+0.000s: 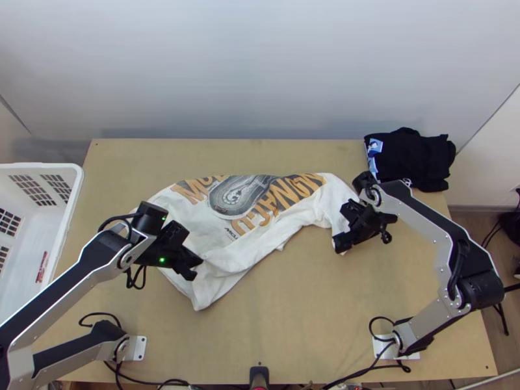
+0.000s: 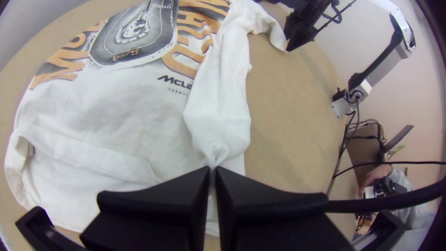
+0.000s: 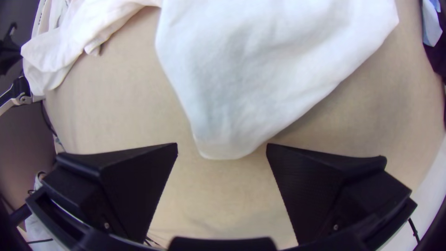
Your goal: Fold the t-shirt
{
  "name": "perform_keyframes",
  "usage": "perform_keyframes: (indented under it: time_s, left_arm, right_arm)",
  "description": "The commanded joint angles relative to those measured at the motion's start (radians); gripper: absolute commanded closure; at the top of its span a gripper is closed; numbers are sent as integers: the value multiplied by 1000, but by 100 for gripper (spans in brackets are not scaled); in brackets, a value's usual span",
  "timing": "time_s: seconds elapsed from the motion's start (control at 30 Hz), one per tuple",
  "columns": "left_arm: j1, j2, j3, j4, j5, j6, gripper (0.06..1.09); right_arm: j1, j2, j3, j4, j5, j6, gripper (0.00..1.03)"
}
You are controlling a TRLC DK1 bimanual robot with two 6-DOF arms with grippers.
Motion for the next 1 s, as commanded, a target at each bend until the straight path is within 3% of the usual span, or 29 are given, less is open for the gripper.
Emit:
perform_keyframes:
  time_s: [0.0, 0.07, 0.13, 0.17, 0.23, 0.27, 0.43, 0.57, 0.77, 0.87, 0.97]
  left_arm:
    - [-8, 37, 17, 19, -13, -7, 95]
    - [-13, 40, 17, 25, -18, -7, 95]
    - [-14, 46, 19, 36, -18, -13, 95]
    - [-16, 48, 19, 39, -18, -14, 95]
    - [-19, 48, 19, 43, -19, -16, 95]
    - [-22, 48, 21, 43, -19, -20, 95]
    - [-24, 51, 28, 46, -41, -23, 95]
    - [27, 37, 74, 29, -70, -14, 95]
    - [256, -1, 326, -13, -73, 13, 96]
    - [378, 5, 501, 6, -73, -13, 96]
    - [440, 5, 645, 37, -85, -30, 103]
  right_arm:
    - [13, 36, 15, 42, -3, 38, 15]
    - [14, 35, 15, 49, -3, 44, 15]
    - [14, 35, 16, 59, 0, 47, 29]
    - [13, 33, 18, 68, 3, 45, 43]
    - [9, 24, 22, 88, 4, 38, 85]
    - [9, 16, 27, 88, 4, 26, 101]
    - [-7, -79, 45, 37, 4, -11, 100]
    - [-24, -172, 133, -95, 6, -57, 100]
    - [-60, -249, 504, -274, 4, -65, 100]
    - [-57, -252, 707, -288, 3, -19, 100]
    - [-41, -258, 854, -286, 0, 47, 100]
